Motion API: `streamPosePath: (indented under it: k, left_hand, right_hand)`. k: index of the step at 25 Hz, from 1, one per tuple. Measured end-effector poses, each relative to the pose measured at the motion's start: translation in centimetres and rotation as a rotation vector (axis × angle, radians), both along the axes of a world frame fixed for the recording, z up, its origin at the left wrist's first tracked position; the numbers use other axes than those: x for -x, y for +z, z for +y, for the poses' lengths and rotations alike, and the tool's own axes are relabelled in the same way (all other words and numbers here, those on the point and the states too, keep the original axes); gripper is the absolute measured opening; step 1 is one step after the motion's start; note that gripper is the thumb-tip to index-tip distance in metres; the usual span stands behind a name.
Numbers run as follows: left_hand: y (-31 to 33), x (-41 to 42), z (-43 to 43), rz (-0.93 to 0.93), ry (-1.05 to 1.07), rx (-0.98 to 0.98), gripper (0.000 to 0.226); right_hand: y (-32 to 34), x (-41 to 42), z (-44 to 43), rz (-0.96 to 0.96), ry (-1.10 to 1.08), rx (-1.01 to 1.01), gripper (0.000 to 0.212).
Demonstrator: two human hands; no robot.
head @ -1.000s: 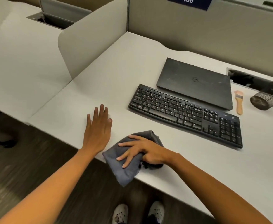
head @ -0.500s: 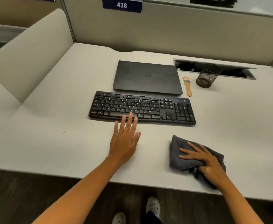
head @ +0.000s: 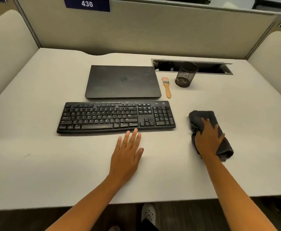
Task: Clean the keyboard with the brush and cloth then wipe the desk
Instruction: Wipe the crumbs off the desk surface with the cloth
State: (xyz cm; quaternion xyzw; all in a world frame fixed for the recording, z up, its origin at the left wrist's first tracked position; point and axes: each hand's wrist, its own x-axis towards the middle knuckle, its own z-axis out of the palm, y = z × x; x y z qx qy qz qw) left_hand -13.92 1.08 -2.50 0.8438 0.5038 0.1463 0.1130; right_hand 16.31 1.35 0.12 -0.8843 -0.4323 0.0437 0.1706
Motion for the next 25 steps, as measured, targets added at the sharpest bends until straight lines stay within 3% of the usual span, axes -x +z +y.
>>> streamPosePath:
  k: [5, 10, 15, 19, 22, 25]
  left_hand:
    - [-0.1, -2.1, 1.0, -0.037, -0.067, 0.021, 0.067]
    - [-0.2, -2.6, 1.3, 0.003, -0.099, 0.010, 0.056]
    - [-0.1, -2.5, 1.2, 0.001, -0.101, 0.006, 0.053]
    - [0.0, -2.5, 1.2, 0.003, -0.105, 0.005, 0.053]
    - [0.0, -2.5, 1.2, 0.011, -0.106, 0.005, 0.053]
    - [0.0, -2.6, 1.3, 0.008, -0.100, 0.010, 0.053]
  right_hand:
    - [0.3, 2.3, 5.2, -0.134, 0.118, 0.093, 0.068]
    - [1.2, 1.4, 6.7, 0.193, 0.040, -0.160, 0.052]
    - [-0.2, 0.0, 6.3, -0.052, 0.121, 0.066, 0.071]
    - [0.8, -0.7, 7.7, 0.069, 0.124, -0.076, 0.066]
    - [1.8, -0.9, 8.2, -0.106, 0.025, -0.128, 0.066]
    - [1.3, 0.3, 8.0, -0.207, 0.106, 0.040, 0.070]
